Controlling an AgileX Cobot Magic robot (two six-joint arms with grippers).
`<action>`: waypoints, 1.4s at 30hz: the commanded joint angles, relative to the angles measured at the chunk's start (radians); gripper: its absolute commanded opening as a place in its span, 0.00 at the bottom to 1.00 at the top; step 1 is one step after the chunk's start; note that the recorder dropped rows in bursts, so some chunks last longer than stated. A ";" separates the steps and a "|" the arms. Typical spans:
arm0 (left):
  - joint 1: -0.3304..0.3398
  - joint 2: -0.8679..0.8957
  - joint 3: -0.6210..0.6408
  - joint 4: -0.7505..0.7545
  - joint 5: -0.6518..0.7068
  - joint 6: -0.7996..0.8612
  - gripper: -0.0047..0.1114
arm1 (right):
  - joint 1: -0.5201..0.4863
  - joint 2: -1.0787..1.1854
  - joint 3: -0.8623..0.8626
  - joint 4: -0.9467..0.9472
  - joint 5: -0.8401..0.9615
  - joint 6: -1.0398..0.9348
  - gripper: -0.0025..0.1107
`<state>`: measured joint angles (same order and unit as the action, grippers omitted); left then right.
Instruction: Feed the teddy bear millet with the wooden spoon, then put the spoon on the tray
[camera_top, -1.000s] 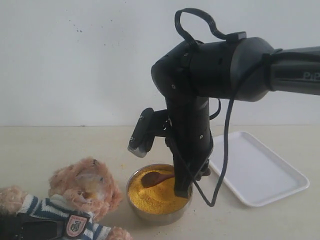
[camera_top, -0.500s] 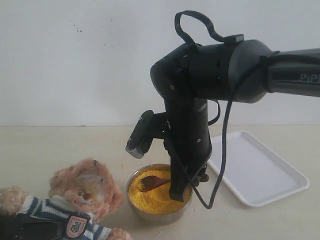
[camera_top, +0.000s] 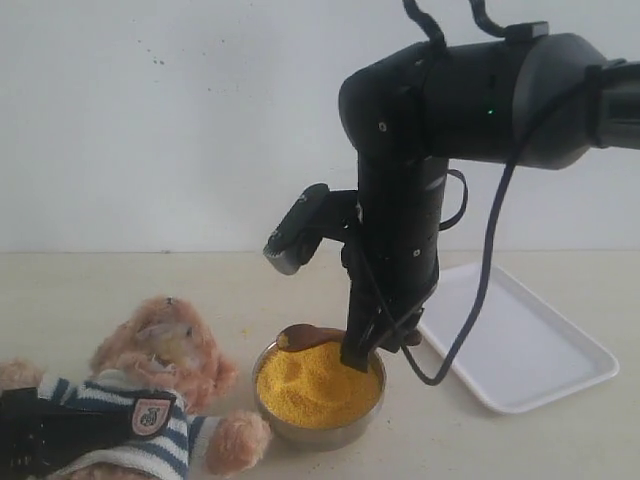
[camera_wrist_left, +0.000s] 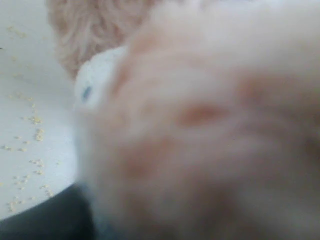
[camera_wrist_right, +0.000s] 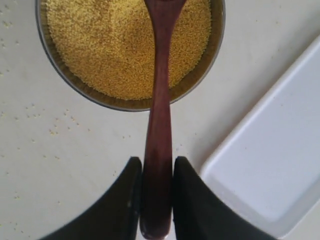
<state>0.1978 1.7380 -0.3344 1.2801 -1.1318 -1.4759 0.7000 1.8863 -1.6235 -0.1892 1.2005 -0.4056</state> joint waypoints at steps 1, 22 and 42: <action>0.002 -0.004 0.002 0.004 -0.052 -0.132 0.07 | -0.044 -0.020 -0.005 0.081 0.021 -0.012 0.02; 0.002 -0.007 -0.010 0.002 -0.089 -0.288 0.07 | -0.110 -0.141 -0.005 0.302 0.016 -0.014 0.02; 0.002 -0.007 -0.010 0.001 -0.089 -0.285 0.07 | 0.125 -0.179 -0.005 0.178 -0.083 -0.027 0.02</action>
<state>0.1978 1.7362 -0.3406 1.2927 -1.1884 -1.7582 0.7858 1.7151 -1.6235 0.1276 1.1540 -0.4830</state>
